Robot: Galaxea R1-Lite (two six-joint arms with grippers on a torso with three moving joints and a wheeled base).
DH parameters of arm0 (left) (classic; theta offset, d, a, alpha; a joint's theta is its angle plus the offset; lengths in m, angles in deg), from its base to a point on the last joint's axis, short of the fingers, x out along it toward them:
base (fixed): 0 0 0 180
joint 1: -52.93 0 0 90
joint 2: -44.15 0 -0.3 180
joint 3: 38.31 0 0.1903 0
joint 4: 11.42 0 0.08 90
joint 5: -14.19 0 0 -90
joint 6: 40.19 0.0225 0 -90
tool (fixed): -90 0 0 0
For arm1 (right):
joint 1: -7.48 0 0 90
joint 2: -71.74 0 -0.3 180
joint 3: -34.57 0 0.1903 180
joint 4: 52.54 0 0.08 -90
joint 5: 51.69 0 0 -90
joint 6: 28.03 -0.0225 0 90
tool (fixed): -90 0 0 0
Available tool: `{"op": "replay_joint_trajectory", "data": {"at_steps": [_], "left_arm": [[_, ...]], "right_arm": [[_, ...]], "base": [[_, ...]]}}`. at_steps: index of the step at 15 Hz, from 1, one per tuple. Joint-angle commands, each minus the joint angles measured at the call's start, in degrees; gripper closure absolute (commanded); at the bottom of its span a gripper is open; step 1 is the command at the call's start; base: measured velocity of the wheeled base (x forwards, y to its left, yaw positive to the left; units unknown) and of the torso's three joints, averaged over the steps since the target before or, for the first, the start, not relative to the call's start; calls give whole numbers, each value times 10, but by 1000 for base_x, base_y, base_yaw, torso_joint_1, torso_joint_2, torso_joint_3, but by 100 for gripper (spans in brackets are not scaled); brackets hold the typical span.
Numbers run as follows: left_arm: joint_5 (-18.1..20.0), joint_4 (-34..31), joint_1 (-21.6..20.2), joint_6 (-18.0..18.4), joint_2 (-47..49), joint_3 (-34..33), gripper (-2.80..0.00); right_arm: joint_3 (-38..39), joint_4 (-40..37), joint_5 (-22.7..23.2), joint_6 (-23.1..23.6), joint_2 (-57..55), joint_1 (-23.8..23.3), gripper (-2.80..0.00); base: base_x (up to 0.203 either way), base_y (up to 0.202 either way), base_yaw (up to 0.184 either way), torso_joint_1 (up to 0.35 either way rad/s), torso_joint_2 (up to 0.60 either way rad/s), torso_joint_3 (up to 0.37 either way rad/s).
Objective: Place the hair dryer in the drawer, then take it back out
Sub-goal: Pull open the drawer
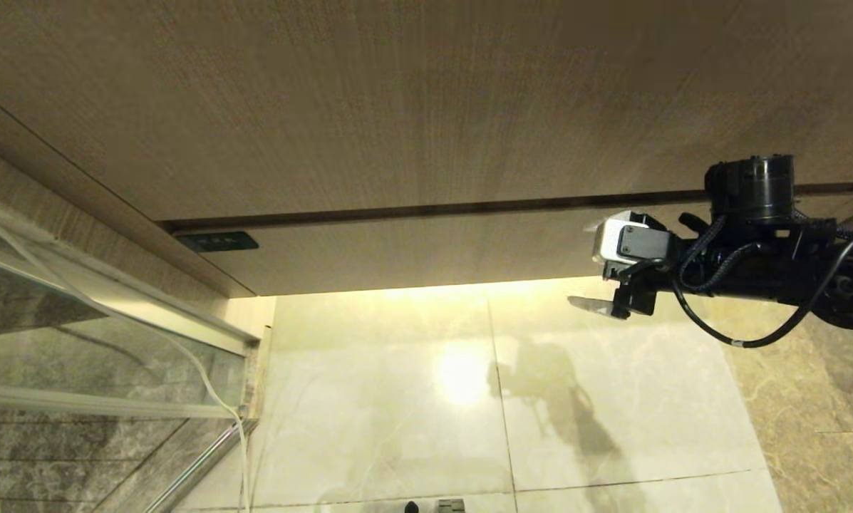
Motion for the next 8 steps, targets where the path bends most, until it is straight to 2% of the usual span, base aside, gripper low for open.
{"op": "replay_joint_trajectory", "data": {"at_steps": [1,4,8], "left_arm": [[0,0,0,0,0,0,0],[0,0,0,0,0,0,0],[0,0,0,0,0,0,0]], "right_arm": [[11,9,9,9,7,1,-280],[22,20,15,20,13,5,-280],[23,76,14,21,-2,15,-280]], "base": [[0,0,0,0,0,0],[0,0,0,0,0,0],[0,0,0,0,0,0]]}}
